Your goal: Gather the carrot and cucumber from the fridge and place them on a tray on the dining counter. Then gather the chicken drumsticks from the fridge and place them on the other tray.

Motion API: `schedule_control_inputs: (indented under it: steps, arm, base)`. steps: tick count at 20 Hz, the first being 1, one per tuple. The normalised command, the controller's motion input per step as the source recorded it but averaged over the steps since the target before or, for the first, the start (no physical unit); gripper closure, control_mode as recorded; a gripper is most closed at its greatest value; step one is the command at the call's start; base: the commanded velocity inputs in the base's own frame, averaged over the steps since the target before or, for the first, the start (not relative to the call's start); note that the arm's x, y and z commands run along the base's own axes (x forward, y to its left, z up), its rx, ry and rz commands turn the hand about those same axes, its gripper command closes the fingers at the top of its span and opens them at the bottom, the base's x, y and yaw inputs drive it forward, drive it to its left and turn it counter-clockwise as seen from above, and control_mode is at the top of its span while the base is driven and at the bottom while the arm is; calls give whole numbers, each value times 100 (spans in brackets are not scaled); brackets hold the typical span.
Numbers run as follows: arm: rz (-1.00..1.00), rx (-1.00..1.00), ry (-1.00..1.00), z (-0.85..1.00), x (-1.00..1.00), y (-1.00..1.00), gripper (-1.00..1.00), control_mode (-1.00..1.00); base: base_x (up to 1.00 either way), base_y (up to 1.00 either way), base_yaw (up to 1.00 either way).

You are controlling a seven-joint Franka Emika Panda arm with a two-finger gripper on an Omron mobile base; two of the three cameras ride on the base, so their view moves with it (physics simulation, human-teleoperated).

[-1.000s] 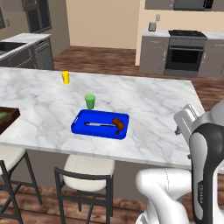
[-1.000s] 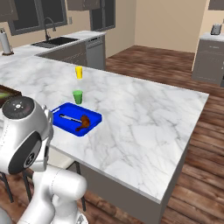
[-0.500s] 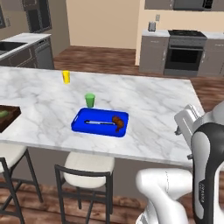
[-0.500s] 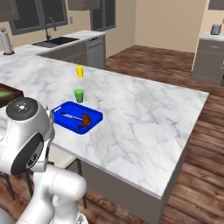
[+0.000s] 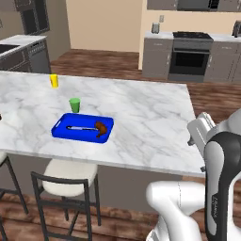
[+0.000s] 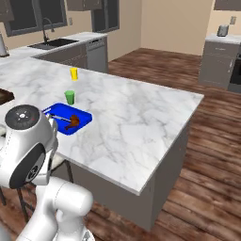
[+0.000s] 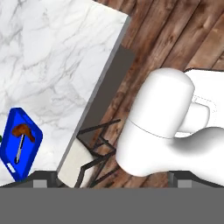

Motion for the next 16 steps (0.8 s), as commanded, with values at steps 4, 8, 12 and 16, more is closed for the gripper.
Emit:
schedule_control_inputs:
  steps: [4,8,12,16]
  arm:
    - [0,0,0,0,0,0,-100,100]
    - [0,0,0,0,0,0,-100,100]
    - [0,0,0,0,0,0,-100,100]
    - [0,0,0,0,0,0,-100,100]
  base:
    - [-27,-84,0]
    - [-17,-88,0]
    - [-11,-91,0]
    - [-2,-94,0]
